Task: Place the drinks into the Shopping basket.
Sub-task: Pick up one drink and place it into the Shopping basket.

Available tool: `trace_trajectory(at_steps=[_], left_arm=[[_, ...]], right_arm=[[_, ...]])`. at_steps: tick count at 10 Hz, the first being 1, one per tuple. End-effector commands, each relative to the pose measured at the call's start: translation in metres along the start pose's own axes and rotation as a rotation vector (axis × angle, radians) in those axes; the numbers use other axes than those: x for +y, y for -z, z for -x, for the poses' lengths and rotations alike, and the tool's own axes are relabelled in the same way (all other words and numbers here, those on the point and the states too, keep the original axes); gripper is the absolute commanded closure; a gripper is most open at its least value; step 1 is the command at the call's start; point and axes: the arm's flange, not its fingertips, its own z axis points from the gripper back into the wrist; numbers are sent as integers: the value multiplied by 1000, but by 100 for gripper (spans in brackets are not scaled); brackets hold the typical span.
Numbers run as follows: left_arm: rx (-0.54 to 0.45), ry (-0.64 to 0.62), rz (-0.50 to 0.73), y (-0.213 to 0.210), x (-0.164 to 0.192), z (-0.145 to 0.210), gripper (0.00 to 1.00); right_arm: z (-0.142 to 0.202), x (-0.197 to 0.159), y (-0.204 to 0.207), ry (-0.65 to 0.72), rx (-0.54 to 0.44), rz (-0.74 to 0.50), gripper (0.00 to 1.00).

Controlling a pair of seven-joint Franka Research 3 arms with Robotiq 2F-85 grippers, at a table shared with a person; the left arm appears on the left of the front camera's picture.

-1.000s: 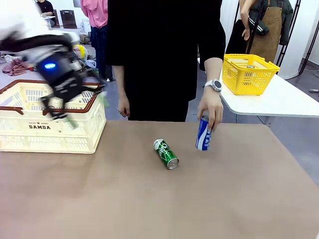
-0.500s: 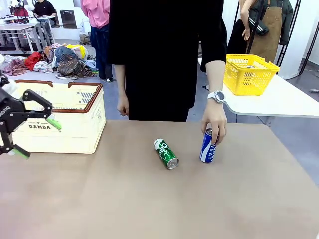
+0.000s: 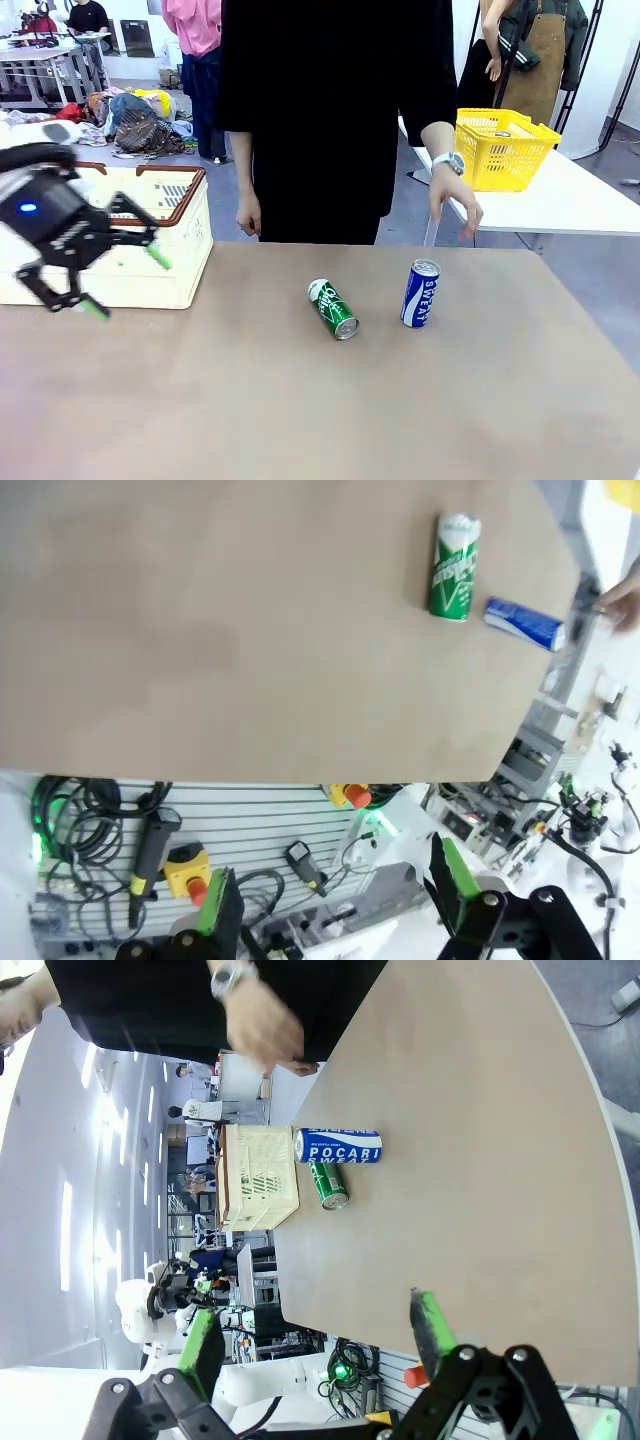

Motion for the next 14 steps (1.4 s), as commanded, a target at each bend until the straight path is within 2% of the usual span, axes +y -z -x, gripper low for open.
trace_trajectory(at_steps=[1, 2, 5, 7, 8, 9, 12, 14], left_arm=[[13, -34, -114, 24, -72, -43, 0], [-47, -129, -185, 47, -106, -58, 0], [-58, -107, -374, 132, -209, -86, 0], [-106, -124, -468, 190, -260, -83, 0], [-126, -129, -488, 213, -277, -78, 0], [-250, -245, -518, 234, -288, -83, 0], [-307, -335, -488, 269, -294, -90, 0], [-319, -307, -501, 272, -287, -97, 0]], right_arm=[[-2, 2, 0, -25, -11, -20, 0], [-2, 2, 0, -25, -11, -20, 0], [-2, 2, 0, -25, -11, -20, 0], [-2, 2, 0, -25, -11, -20, 0], [-2, 2, 0, -25, -11, -20, 0], [-2, 2, 0, -25, -11, -20, 0], [-2, 2, 0, -25, -11, -20, 0], [-2, 2, 0, -25, -11, -20, 0]])
